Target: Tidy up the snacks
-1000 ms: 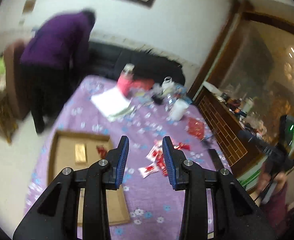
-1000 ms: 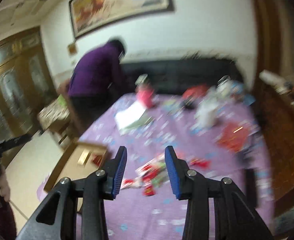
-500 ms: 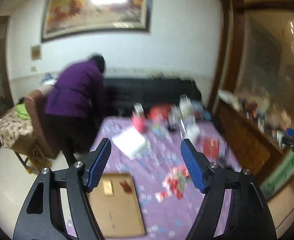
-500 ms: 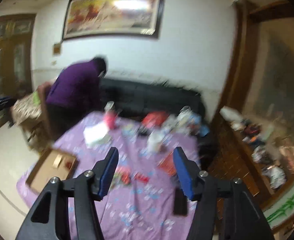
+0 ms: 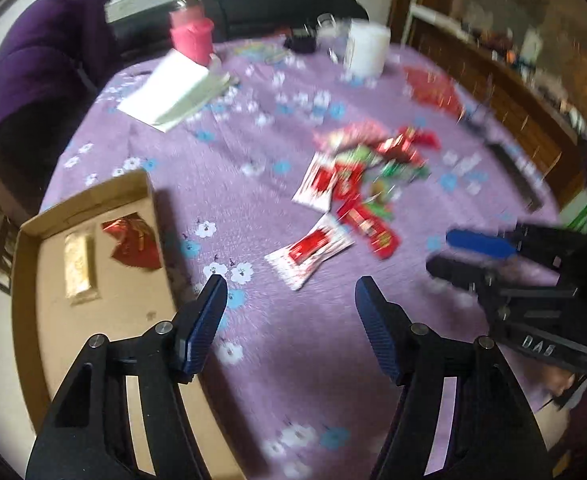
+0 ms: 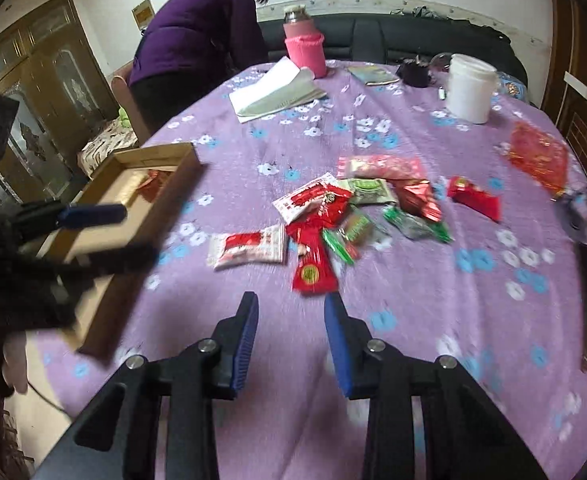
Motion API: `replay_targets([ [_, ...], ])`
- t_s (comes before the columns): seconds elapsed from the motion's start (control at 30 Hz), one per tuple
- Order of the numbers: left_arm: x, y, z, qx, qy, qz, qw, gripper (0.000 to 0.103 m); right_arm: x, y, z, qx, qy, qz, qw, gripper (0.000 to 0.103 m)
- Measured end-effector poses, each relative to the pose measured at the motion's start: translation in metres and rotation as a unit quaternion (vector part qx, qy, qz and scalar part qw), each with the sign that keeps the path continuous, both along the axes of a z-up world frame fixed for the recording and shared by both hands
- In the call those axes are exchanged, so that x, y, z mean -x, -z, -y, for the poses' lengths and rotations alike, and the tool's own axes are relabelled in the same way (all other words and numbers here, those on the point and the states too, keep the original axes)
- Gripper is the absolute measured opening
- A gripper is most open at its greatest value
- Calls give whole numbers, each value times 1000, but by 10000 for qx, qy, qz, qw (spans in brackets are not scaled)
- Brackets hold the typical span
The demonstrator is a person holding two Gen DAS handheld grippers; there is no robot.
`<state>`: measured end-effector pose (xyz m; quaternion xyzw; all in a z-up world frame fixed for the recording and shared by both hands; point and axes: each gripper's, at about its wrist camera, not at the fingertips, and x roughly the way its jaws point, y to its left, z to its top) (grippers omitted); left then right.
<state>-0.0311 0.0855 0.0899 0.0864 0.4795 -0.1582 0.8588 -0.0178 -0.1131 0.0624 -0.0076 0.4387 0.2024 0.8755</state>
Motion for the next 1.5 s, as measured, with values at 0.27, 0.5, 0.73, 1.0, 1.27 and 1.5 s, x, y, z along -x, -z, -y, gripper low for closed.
replay_targets([
  [0.27, -41, 47, 21, -686, 750, 75, 9948, 67, -43, 36, -4, 27, 143, -61, 9999, 37],
  [0.5, -57, 71, 45, -1084, 1328, 120, 9851, 67, -63, 50, -9, -133, 130, -23, 9998, 38],
  [0.73, -57, 72, 53, -741, 1593, -115, 9844, 22, -60, 51, -10, -195, 108, 97, 9997, 21],
  [1.0, -37, 54, 44, -352, 1243, 3, 9916, 22, -48, 38, -4, -547, 41, 164, 9984, 21],
  [1.27, -8, -1, -32, 652, 487, 253, 9964, 22, -32, 2, -4, -963, 41, 191, 9952, 21],
  [1.5, -11, -17, -137, 446, -762, 520, 9947, 22, -26, -35, -61, -1110, -478, 199, 9925, 21],
])
